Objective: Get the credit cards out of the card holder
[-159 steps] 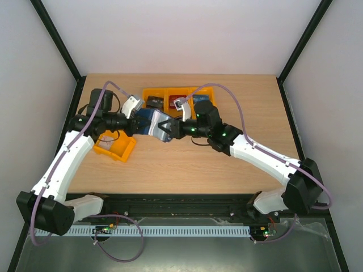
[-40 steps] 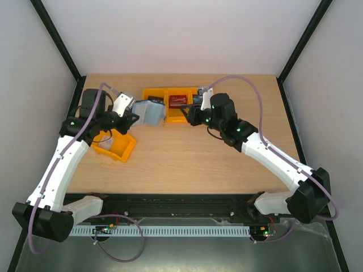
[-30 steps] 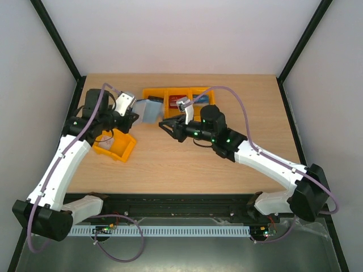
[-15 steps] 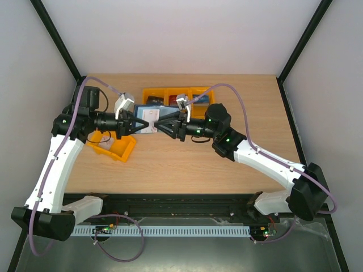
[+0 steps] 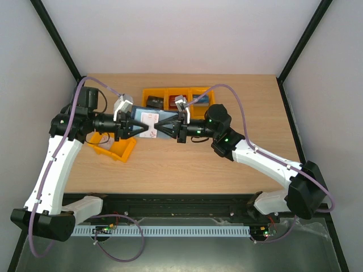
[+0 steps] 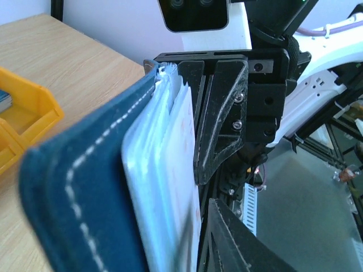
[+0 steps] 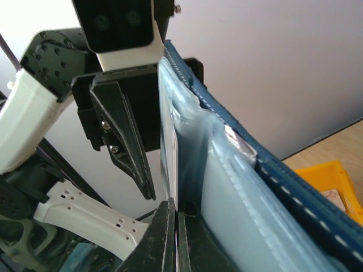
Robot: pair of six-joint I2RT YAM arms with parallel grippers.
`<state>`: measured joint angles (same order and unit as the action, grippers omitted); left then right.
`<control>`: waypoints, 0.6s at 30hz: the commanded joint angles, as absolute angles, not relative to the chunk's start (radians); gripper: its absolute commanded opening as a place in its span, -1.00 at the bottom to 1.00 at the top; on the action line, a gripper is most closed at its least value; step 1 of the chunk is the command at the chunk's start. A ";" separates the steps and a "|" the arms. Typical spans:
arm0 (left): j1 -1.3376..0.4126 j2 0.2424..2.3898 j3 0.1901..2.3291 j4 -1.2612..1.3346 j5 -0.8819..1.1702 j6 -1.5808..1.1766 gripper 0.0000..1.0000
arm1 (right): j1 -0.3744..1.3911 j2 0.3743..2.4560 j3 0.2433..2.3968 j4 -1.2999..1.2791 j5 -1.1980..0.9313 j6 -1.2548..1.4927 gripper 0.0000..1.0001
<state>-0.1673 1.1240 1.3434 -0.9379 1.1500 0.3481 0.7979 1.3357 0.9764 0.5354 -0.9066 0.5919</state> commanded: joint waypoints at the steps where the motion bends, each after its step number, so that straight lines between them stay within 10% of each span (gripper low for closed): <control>1: -0.162 1.108 1.344 -0.907 1.172 0.332 -0.38 | 0.804 1.293 0.983 0.478 -0.908 0.513 -0.97; 6: -0.156 1.105 1.336 -0.929 1.171 0.365 -0.41 | 0.794 1.258 0.991 0.376 -0.904 0.444 -0.97; 11: -0.156 1.105 1.318 -0.920 1.177 0.367 -0.93 | 0.794 1.259 1.006 0.354 -0.919 0.435 -0.97; 18: -0.156 1.100 1.339 -0.978 1.215 0.455 -0.95 | 0.783 1.253 1.026 0.227 -0.774 0.375 -0.73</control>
<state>-0.1616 1.1175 1.3266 -0.9340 1.1580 0.3775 0.7940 1.2808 0.9913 0.3016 -0.8738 0.4183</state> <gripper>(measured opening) 0.064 0.134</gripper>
